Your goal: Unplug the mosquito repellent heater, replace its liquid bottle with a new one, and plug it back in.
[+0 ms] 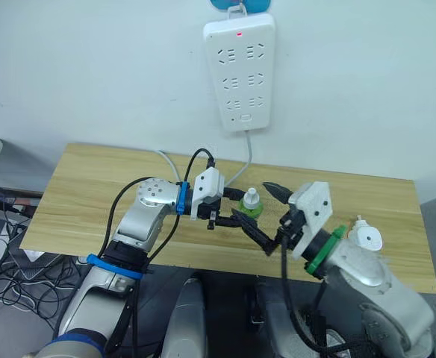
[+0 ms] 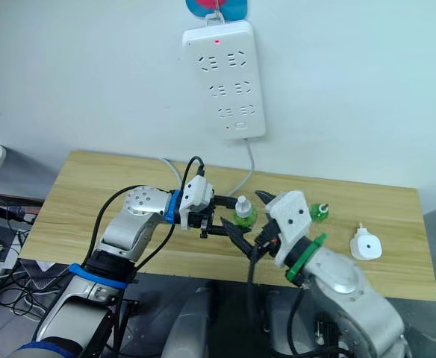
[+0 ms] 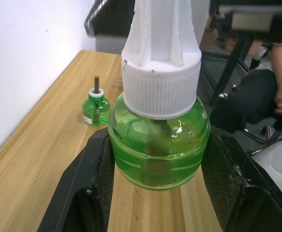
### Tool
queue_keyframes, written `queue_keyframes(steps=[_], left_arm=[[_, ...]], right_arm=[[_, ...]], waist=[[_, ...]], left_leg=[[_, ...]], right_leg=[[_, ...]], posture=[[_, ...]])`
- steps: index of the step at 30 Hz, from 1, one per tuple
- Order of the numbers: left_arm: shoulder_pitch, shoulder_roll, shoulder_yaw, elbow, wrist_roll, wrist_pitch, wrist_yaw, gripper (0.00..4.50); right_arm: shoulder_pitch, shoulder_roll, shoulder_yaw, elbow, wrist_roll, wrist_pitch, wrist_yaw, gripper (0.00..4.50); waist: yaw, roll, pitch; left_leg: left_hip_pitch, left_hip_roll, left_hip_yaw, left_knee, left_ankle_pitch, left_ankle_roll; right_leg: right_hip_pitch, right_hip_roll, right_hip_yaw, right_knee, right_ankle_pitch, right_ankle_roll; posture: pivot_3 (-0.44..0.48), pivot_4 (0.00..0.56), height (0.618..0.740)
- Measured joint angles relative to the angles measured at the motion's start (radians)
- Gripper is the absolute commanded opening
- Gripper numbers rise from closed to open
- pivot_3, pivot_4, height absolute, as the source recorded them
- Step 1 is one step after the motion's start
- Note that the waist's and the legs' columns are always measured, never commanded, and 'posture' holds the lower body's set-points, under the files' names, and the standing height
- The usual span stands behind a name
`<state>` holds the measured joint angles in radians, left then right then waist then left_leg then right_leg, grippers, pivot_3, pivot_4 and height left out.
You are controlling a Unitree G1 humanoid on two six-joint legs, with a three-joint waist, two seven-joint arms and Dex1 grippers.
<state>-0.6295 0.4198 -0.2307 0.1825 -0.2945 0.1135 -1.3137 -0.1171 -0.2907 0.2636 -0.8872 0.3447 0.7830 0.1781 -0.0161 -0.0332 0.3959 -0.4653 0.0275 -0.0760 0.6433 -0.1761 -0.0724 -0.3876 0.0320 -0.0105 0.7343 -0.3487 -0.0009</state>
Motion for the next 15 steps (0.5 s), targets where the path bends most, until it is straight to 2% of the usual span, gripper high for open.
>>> queue_keyframes(steps=[6, 7, 9, 15], left_arm=[[-0.017, -0.013, 0.000, 0.000, -0.001, 0.015, 0.012, 2.20], [-0.017, -0.013, 0.000, 0.000, -0.001, 0.015, 0.011, 2.20], [-0.016, -0.013, 0.000, 0.000, -0.001, 0.015, 0.010, 2.20], [-0.010, -0.008, 0.000, 0.000, -0.001, 0.012, -0.006, 2.20]], right_arm=[[0.011, 0.024, 0.006, 0.041, -0.047, -0.016, -0.026, 4.49], [0.011, 0.025, 0.000, 0.047, -0.048, -0.020, -0.025, 4.32], [0.011, 0.031, -0.011, 0.059, -0.048, -0.031, -0.024, 3.98], [0.015, 0.071, -0.024, 0.065, -0.033, -0.037, -0.007, 1.95]], waist=[[-0.004, 0.000, 0.000], [-0.007, 0.000, 0.000], [-0.009, 0.000, 0.000], [-0.011, 0.000, 0.000]], left_leg=[[0.000, 0.000, -0.001, 0.000, 0.000, 0.000], [0.000, 0.000, -0.001, 0.000, 0.000, 0.000], [0.000, 0.000, -0.001, 0.000, 0.000, 0.000], [0.000, 0.000, -0.001, 0.000, 0.000, 0.000]], right_leg=[[0.000, 0.000, -0.001, 0.000, 0.000, 0.000], [0.000, 0.000, -0.001, 0.000, 0.000, 0.000], [0.000, 0.000, -0.001, 0.000, 0.000, 0.000], [0.000, 0.000, -0.001, 0.000, 0.000, 0.000]], posture=[[0.008, 0.326, 0.740], [0.008, 0.326, 0.740], [0.013, 0.329, 0.740], [0.017, 0.333, 0.740]])
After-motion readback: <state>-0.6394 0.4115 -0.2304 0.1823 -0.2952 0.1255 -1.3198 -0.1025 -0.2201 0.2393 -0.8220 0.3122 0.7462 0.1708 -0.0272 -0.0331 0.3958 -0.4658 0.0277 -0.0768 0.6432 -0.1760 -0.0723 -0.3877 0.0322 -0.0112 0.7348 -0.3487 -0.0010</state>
